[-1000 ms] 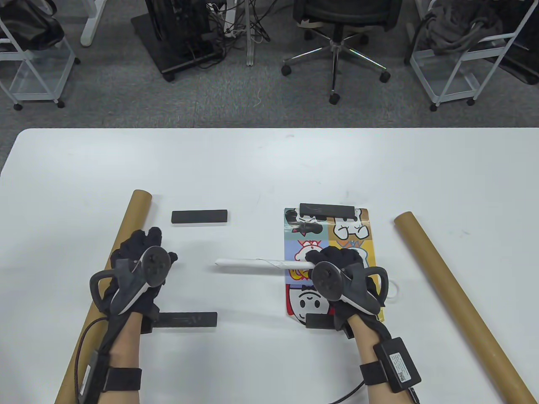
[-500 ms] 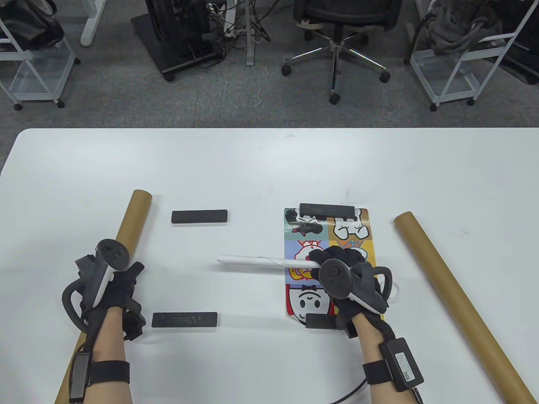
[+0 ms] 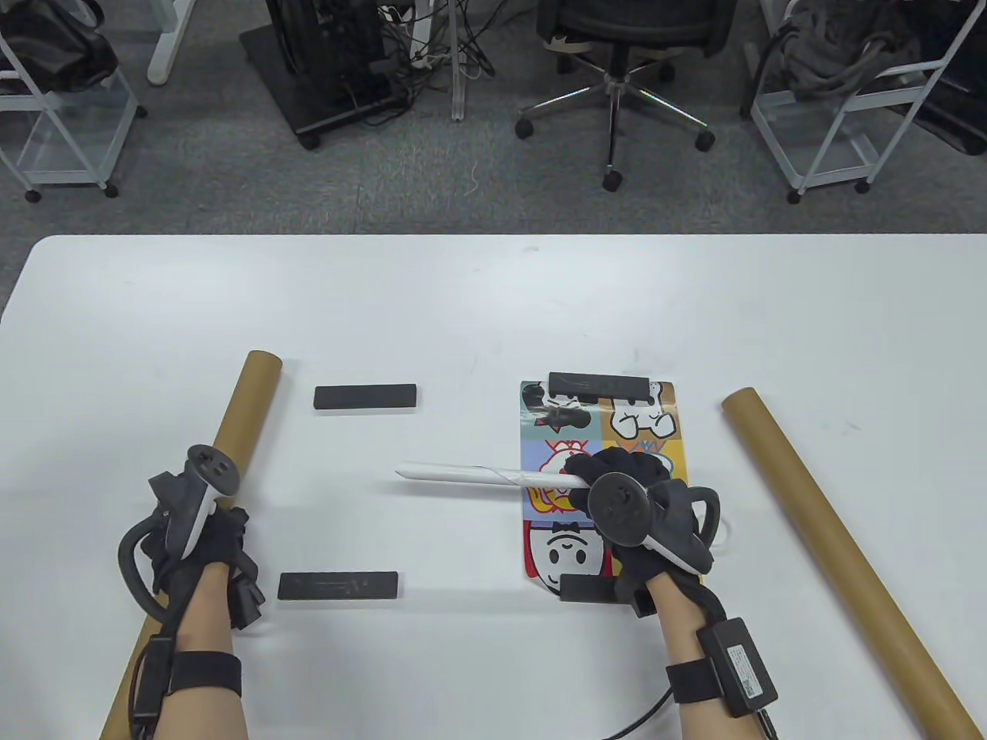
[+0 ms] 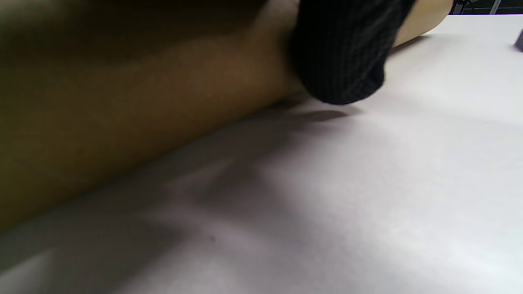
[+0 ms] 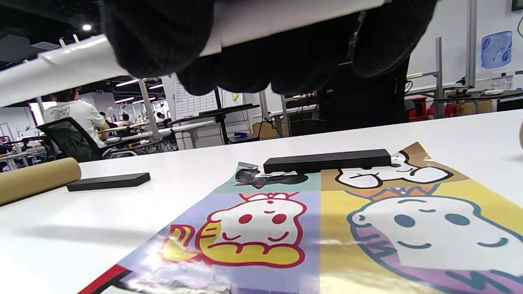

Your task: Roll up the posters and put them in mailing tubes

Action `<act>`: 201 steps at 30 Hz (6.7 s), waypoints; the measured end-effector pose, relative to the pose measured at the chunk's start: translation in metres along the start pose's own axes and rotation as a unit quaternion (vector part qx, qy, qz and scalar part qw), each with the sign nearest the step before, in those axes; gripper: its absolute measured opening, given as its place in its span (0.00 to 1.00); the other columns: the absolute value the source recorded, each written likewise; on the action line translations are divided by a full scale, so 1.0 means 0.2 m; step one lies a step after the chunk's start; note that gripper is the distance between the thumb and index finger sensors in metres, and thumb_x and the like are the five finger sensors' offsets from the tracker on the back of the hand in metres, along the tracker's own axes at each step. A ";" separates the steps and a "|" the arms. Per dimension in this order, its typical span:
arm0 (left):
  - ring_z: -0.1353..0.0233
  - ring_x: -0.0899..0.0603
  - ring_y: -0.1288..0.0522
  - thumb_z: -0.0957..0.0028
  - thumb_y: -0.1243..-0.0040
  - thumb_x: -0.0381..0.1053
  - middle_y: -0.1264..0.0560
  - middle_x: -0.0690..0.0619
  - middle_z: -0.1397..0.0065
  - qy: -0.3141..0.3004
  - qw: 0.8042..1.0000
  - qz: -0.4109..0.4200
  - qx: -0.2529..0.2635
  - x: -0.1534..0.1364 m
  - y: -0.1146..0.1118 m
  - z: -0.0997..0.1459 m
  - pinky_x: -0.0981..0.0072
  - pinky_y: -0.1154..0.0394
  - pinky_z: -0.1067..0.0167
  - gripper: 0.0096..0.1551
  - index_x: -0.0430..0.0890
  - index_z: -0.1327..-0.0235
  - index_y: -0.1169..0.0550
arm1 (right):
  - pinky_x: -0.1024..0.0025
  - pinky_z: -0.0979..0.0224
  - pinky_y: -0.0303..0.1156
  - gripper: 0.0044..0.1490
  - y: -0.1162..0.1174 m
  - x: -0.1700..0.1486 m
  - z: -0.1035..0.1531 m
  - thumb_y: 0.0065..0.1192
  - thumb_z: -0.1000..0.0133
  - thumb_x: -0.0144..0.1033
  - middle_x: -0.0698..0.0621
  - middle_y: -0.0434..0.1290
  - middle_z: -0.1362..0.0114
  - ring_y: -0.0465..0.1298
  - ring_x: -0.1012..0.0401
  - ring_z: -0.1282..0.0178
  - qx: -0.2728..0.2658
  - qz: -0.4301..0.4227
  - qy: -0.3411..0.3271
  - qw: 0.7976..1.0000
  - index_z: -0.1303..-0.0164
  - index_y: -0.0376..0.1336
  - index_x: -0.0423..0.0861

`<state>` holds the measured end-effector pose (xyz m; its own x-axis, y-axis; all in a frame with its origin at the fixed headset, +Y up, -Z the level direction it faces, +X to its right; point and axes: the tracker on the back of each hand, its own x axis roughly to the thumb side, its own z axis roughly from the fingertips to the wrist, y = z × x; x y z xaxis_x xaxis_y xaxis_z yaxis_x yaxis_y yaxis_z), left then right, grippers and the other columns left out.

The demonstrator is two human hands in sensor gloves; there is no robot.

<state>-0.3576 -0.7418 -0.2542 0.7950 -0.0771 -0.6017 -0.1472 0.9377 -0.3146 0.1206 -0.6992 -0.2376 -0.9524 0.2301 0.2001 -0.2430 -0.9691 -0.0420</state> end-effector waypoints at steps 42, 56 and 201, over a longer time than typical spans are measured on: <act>0.17 0.44 0.30 0.56 0.32 0.56 0.34 0.61 0.15 -0.311 0.912 -0.110 0.243 0.31 0.16 0.38 0.42 0.36 0.17 0.51 0.68 0.19 0.43 | 0.29 0.25 0.60 0.30 -0.06 -0.50 0.03 0.66 0.54 0.40 0.53 0.73 0.31 0.70 0.40 0.29 -0.057 0.014 0.159 0.985 0.39 0.67 0.57; 0.18 0.44 0.29 0.55 0.33 0.57 0.33 0.61 0.15 -0.372 0.878 -0.148 0.263 0.48 0.12 0.54 0.41 0.34 0.18 0.51 0.67 0.18 0.44 | 0.30 0.25 0.61 0.30 -0.07 -0.39 0.03 0.66 0.54 0.40 0.52 0.73 0.31 0.71 0.41 0.30 -0.055 0.029 0.117 0.991 0.39 0.67 0.57; 0.20 0.40 0.26 0.53 0.32 0.57 0.31 0.52 0.16 -0.422 0.847 -0.160 0.281 0.57 0.14 0.69 0.41 0.30 0.21 0.52 0.58 0.14 0.42 | 0.44 0.29 0.72 0.39 -0.05 -0.25 -0.05 0.62 0.46 0.38 0.36 0.64 0.21 0.70 0.38 0.27 0.017 -0.458 0.105 0.883 0.25 0.57 0.39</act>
<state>-0.1903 -0.6783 -0.2292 0.9134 -0.3111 0.2624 0.2706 0.9458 0.1795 0.1692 -0.7000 -0.2576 -0.3739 0.9261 -0.0505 -0.9262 -0.3699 0.0735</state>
